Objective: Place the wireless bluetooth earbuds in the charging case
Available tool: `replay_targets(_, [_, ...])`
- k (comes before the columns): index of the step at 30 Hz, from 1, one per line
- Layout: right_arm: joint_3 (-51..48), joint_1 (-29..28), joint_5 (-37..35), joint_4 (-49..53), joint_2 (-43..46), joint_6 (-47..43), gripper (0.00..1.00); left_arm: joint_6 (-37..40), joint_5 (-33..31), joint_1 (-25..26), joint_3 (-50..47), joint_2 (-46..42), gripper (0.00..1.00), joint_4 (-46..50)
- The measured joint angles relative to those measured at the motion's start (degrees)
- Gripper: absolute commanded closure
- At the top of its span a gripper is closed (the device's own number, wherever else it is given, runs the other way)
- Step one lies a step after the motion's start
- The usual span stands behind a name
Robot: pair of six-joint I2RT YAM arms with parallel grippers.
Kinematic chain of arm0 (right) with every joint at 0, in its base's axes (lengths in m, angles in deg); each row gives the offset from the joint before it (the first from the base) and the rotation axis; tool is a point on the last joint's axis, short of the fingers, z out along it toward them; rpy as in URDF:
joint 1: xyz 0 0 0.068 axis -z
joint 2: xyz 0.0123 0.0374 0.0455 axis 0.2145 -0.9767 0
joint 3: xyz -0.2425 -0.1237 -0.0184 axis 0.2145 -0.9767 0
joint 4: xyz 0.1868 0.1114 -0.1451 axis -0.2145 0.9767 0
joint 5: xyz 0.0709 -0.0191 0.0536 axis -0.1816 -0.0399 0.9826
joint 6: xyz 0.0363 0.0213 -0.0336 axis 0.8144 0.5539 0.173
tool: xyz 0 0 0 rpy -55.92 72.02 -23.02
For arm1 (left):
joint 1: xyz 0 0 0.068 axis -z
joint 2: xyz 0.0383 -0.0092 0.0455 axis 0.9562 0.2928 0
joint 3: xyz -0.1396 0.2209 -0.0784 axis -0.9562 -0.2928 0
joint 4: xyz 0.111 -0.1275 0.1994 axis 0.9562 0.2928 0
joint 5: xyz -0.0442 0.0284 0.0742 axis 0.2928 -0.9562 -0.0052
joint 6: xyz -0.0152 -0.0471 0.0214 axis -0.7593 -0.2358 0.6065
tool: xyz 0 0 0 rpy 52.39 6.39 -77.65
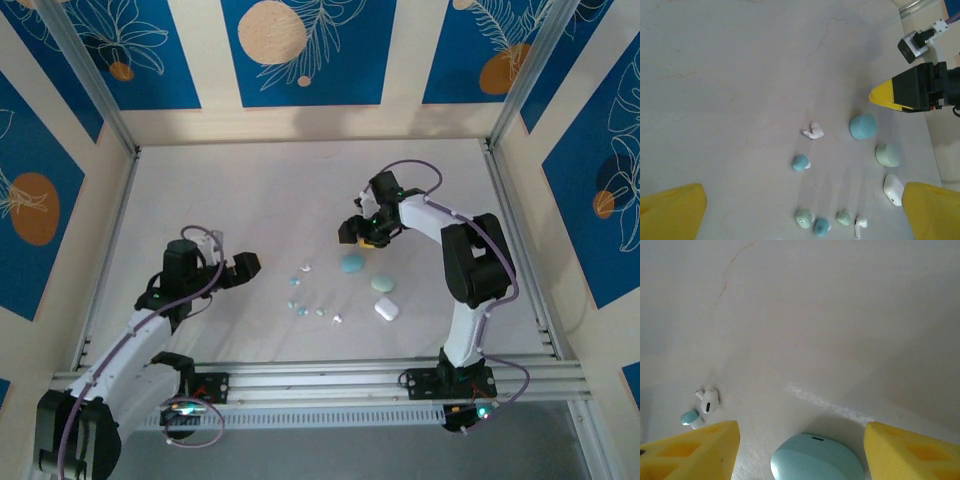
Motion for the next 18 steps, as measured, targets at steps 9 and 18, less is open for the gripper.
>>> replay_targets(9, [-0.7,-0.5,4.0,1.3,-0.5,-3.0,0.34,0.2,0.1,1.5,0.6,1.4,0.00,0.5])
replay_targets(18, [-5.0,-1.9,5.0,3.3,3.0,-4.4,0.34,0.2,0.1,2.3,1.3,1.9,0.00,0.4])
